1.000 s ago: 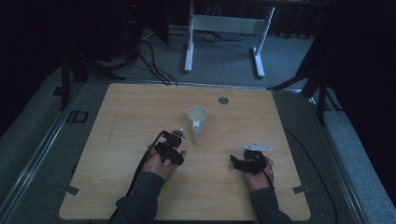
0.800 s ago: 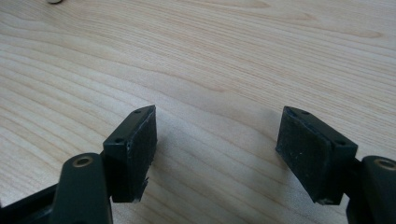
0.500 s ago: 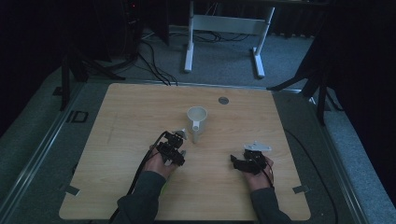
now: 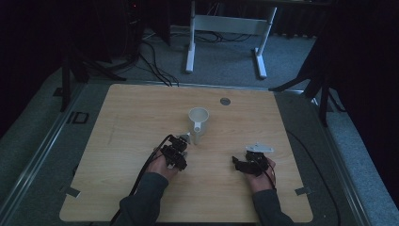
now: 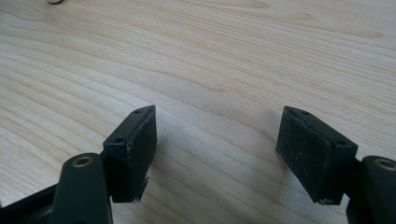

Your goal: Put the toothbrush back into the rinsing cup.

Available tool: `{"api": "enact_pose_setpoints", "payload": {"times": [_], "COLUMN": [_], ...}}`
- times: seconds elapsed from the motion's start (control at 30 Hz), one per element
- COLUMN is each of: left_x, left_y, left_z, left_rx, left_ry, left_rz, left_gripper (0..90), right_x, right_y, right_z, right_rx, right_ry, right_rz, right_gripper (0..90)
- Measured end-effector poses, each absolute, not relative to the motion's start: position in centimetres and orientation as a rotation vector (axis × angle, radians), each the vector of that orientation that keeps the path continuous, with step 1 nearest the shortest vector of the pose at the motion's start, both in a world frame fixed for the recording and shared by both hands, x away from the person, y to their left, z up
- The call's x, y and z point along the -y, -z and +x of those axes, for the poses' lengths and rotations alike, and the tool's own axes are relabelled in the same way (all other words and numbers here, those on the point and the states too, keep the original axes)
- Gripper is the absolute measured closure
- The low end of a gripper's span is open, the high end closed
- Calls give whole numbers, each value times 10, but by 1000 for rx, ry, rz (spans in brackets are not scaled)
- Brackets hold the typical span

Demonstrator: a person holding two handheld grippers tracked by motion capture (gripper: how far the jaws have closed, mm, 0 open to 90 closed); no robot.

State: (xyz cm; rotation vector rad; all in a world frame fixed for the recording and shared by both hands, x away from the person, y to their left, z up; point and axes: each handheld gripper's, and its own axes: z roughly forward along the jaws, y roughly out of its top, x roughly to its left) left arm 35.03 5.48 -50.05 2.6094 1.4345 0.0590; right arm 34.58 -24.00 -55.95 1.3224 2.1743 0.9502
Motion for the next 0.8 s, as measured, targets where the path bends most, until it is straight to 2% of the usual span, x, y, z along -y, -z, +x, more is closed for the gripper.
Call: {"api": "enact_pose_setpoints", "payload": {"times": [0.2, 0.8], "left_x": [-53, -51], "left_y": [503, 510], "left_z": [351, 355], "left_rx": [-1437, -1453], "left_ry": [-63, 7], "left_rz": [2630, 2645], "left_gripper": [630, 664], "right_x": [240, 240], "right_y": [559, 559], "right_z": [346, 346], "right_rx": [-2174, -2175], "right_ry": [-950, -950], "right_rz": [1323, 1322], "right_gripper": [284, 284]}}
